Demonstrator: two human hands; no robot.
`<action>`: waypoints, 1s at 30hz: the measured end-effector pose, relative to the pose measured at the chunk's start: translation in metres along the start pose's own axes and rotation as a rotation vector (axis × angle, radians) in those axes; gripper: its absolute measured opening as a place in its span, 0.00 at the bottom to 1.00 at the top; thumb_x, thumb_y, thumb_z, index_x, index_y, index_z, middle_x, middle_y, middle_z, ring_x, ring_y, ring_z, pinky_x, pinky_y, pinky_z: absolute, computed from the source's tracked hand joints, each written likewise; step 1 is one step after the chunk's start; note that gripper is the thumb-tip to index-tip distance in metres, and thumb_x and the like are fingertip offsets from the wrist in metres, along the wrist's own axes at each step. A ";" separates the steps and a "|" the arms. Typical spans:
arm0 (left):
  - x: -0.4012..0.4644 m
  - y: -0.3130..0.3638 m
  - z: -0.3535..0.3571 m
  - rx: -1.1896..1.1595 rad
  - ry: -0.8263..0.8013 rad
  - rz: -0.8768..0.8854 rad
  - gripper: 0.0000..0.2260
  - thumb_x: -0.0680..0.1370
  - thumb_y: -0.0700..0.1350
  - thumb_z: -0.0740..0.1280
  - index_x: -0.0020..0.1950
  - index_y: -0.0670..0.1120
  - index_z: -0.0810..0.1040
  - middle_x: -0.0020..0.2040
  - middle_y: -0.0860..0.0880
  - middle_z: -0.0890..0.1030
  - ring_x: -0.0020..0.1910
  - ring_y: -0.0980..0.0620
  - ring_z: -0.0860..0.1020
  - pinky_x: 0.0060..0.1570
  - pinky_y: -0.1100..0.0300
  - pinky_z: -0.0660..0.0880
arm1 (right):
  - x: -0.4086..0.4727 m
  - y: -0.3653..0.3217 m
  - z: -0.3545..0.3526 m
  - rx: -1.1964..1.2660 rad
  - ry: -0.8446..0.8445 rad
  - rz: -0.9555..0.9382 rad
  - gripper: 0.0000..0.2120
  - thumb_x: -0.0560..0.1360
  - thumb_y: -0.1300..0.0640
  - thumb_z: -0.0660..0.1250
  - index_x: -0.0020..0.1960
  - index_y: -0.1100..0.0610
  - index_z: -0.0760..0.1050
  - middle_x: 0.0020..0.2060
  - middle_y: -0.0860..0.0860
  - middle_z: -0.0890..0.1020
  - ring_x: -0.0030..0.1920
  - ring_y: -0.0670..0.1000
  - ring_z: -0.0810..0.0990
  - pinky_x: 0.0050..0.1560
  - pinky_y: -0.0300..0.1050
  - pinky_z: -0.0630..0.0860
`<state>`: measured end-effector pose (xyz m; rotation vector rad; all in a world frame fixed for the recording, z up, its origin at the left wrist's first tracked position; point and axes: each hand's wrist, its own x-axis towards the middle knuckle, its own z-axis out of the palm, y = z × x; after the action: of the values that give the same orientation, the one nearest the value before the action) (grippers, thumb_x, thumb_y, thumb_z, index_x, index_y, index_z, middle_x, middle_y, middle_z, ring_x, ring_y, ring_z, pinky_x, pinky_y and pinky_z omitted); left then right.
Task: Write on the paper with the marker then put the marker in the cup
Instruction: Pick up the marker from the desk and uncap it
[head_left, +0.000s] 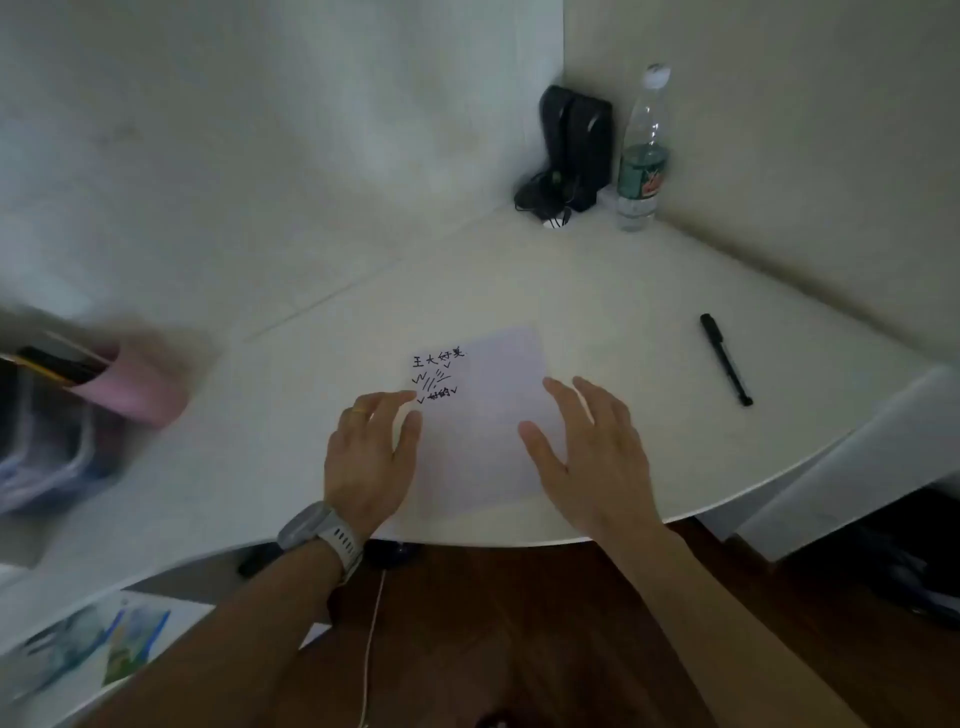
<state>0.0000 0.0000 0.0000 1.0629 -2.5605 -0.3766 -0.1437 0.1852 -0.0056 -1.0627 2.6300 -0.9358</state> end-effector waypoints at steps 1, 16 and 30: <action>-0.001 -0.006 0.007 -0.018 0.002 -0.006 0.21 0.80 0.56 0.55 0.67 0.51 0.77 0.64 0.46 0.78 0.60 0.43 0.76 0.56 0.46 0.76 | 0.003 0.007 0.008 0.003 0.019 0.002 0.29 0.81 0.38 0.59 0.78 0.49 0.66 0.78 0.57 0.70 0.78 0.59 0.65 0.72 0.60 0.67; -0.002 -0.047 0.051 0.129 0.064 0.089 0.21 0.78 0.62 0.59 0.66 0.54 0.75 0.61 0.44 0.73 0.62 0.42 0.70 0.62 0.46 0.66 | 0.007 0.043 0.057 -0.338 0.227 -0.070 0.22 0.81 0.45 0.61 0.64 0.60 0.78 0.60 0.59 0.79 0.62 0.62 0.73 0.68 0.54 0.67; 0.002 -0.046 0.051 0.098 0.062 0.074 0.28 0.72 0.67 0.52 0.65 0.57 0.75 0.60 0.44 0.72 0.59 0.38 0.70 0.60 0.43 0.69 | 0.041 0.090 -0.010 -0.345 0.465 0.271 0.20 0.83 0.53 0.60 0.74 0.55 0.71 0.73 0.60 0.72 0.73 0.62 0.67 0.70 0.56 0.67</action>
<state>0.0068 -0.0277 -0.0625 0.9936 -2.5770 -0.1977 -0.2289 0.2126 -0.0486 -0.5606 3.3018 -0.7587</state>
